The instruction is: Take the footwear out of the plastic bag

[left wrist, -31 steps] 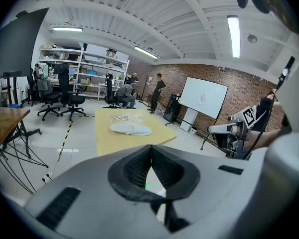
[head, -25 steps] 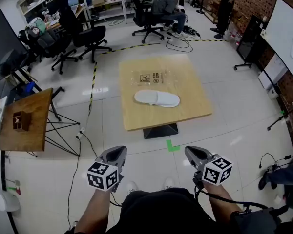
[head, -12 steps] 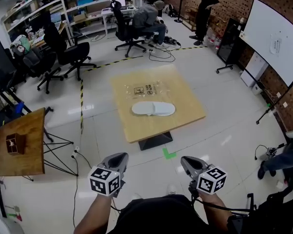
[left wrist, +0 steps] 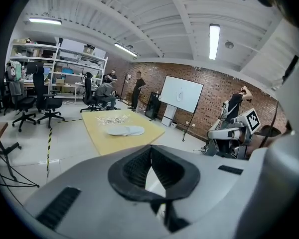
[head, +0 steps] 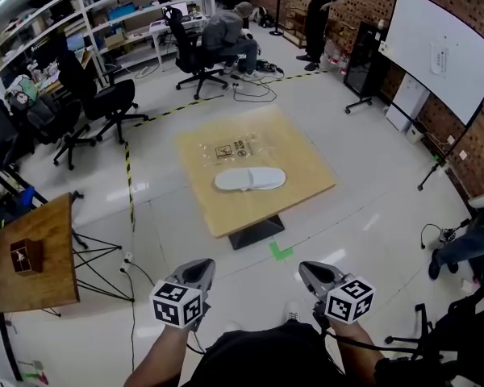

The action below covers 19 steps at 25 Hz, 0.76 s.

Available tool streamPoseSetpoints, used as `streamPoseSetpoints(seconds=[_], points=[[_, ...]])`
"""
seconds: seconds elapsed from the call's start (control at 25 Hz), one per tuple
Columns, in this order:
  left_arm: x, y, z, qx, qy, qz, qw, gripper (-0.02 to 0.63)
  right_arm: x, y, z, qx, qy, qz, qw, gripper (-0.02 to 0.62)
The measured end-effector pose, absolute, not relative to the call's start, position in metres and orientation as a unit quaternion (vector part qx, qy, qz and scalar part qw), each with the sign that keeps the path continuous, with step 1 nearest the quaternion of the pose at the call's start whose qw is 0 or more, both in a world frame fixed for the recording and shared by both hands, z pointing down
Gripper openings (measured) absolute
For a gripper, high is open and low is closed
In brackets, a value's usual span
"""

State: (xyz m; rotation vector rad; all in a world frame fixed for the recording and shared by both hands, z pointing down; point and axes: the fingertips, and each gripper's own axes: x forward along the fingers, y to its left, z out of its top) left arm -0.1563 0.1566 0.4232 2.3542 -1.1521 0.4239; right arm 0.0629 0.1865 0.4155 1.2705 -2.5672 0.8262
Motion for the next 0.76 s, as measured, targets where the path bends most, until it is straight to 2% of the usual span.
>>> streamPoseSetpoints(seconds=[0.76], points=[[-0.136, 0.156, 0.422, 0.857, -0.436, 0.136, 0.236, 0.008, 0.066, 0.179, 0.416, 0.386, -0.877, 0.263, 0.110, 0.000]])
